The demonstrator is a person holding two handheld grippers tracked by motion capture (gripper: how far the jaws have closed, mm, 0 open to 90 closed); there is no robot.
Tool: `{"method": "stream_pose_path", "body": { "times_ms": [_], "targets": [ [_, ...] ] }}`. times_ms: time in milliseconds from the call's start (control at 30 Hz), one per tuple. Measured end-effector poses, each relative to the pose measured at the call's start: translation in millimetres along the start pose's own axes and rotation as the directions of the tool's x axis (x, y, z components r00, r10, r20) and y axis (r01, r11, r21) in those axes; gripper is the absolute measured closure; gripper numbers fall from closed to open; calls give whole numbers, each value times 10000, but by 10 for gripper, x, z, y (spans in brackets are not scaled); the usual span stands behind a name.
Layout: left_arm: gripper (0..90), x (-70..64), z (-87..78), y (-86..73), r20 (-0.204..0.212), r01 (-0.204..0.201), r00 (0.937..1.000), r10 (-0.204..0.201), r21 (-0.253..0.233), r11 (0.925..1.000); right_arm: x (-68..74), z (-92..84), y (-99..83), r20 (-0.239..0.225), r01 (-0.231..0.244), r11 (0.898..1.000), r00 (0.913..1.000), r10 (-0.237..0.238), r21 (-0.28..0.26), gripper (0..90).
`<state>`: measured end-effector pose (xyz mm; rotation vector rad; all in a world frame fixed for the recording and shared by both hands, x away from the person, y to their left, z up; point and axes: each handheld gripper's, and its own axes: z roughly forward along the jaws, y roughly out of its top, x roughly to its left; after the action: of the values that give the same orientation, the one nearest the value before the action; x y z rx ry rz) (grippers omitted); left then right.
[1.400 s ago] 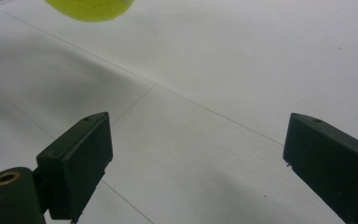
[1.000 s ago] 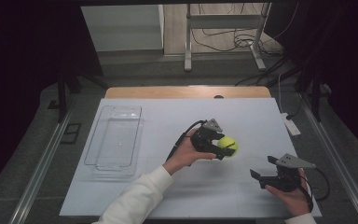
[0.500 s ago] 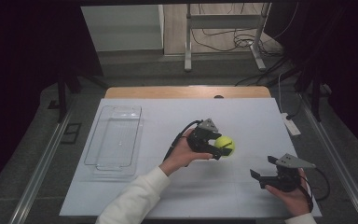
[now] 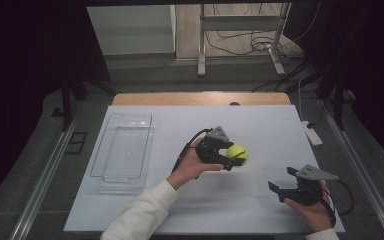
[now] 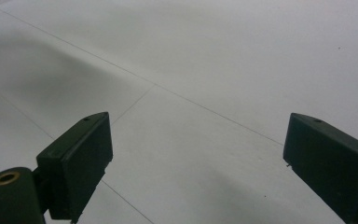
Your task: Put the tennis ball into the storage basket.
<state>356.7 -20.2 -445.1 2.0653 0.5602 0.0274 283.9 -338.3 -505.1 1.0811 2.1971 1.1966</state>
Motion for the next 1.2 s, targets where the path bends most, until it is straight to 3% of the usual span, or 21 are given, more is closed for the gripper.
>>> {"method": "stream_pose_path", "body": {
  "times_ms": [1200],
  "targets": [
    [277, 7, -213, -69, -123, -9, 9999, 5, -361, 9993, 5, -3, 2, 8, 15, 10000, 10000, -15, -8, 86]
  ]
}}
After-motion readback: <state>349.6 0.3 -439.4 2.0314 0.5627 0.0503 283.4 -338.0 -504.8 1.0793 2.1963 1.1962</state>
